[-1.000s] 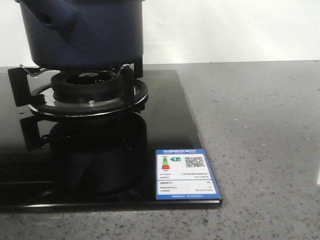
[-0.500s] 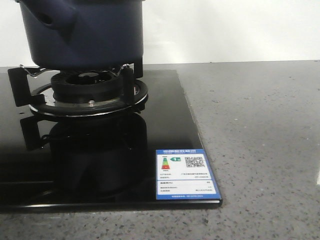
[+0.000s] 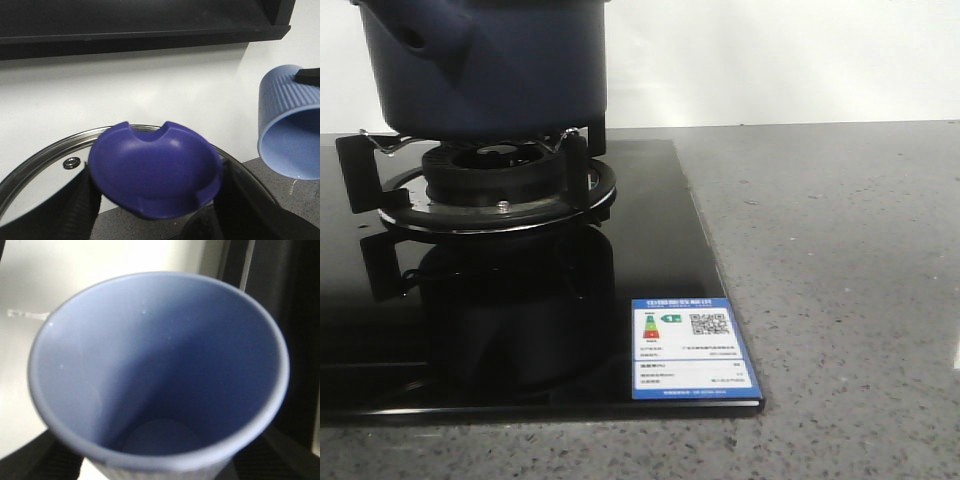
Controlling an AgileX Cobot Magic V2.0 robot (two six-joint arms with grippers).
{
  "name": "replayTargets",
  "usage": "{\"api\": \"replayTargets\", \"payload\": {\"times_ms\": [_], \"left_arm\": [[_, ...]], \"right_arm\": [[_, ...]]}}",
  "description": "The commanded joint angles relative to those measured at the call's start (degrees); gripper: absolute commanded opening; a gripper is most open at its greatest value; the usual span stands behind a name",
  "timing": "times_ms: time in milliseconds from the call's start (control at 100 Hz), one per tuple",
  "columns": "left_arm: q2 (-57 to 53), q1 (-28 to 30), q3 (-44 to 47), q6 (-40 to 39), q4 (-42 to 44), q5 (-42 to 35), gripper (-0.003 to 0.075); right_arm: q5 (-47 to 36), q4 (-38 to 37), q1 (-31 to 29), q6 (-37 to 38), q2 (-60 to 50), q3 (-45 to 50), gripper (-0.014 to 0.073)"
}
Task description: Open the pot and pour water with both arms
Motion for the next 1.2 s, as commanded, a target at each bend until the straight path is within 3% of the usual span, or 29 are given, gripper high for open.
{"api": "replayTargets", "payload": {"times_ms": [0,150,320,400,500,650,960,1190], "left_arm": [[-1.97,0.02,-2.36,-0.04,-4.01,-0.26,0.037],[-1.97,0.02,-2.36,-0.04,-4.01,-0.26,0.037],[-1.97,0.02,-2.36,-0.04,-4.01,-0.12,0.037],[-1.97,0.02,-2.36,-0.04,-4.01,0.15,0.037],[-1.97,0.02,-2.36,-0.04,-4.01,0.2,0.037],[-1.97,0.02,-2.36,-0.04,-4.01,0.2,0.037],[-1.97,0.02,-2.36,-0.04,-4.01,0.2,0.037],[-1.97,0.02,-2.36,-0.04,-4.01,0.2,0.037]], "right_arm": [[-0.54,1.54,0.05,6.34,-3.3,-2.32,0.032],[2.84,5.04,0.05,15.42,-5.69,-2.32,0.032],[16.44,10.4,-0.42,32.03,-9.71,-2.32,0.032],[21.11,15.84,-2.71,40.03,-11.57,-2.32,0.032],[21.63,26.3,-7.62,44.61,-14.46,-0.82,0.032],[12.75,38.04,-16.01,47.26,-20.82,7.41,0.032],[-12.19,38.46,-31.74,59.34,-33.73,35.69,0.032],[-28.07,38.33,-41.18,59.76,-34.0,48.99,0.032]]}}
